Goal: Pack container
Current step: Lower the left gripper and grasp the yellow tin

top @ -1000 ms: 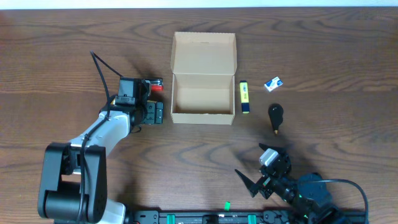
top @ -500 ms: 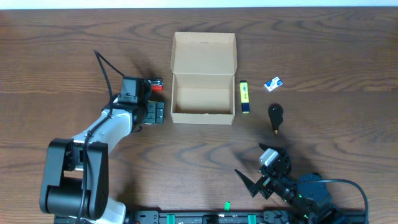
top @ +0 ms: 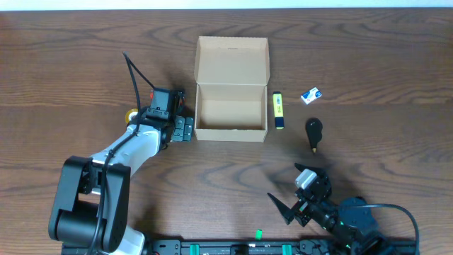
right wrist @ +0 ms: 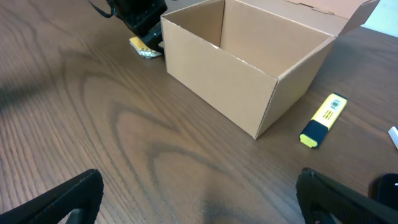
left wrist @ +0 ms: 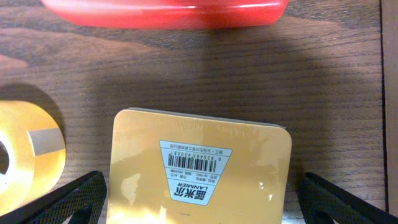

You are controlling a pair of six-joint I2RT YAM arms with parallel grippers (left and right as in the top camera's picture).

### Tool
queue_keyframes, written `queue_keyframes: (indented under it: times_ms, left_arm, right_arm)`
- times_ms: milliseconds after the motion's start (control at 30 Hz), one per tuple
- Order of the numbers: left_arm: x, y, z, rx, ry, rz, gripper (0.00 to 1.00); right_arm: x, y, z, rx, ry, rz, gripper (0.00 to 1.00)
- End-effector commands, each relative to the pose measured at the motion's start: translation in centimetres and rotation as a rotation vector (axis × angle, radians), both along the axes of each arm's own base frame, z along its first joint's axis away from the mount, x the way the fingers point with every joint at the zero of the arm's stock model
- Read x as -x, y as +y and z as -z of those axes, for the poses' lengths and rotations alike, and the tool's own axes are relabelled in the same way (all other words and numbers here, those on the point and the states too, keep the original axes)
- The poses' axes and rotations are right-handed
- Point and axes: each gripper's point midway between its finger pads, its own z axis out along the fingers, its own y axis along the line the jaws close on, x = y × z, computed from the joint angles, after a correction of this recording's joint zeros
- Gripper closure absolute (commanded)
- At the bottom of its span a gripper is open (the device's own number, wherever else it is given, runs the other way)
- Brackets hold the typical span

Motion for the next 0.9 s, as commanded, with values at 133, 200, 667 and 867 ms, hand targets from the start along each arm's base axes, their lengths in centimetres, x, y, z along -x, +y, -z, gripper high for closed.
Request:
queue_keyframes:
  times_ms: [133,200,667,867]
  left_arm:
    - [1.3,0.8,1.5,-0.034,0.061,-0.030,0.00]
    - [1.4,0.6,1.7,-0.027,0.067,-0.026,0.00]
    - [2.1,0.2,3.2,-0.005,0.119,-0.021,0.00]
    - [2.1,0.2,3.2,-0.005,0.121,-0.021,0.28]
  right_arm:
    - [0.2,0.2,0.1,-0.010,0.008,-0.008,0.01]
    - [0.2,0.2,0.1,-0.010,0.008,-0.008,0.02]
    - [0.2,0.2,0.1,-0.010,0.008,-0.008,0.01]
    - [0.2,0.2,0.1,-0.010,0.008,-0.008,0.01]
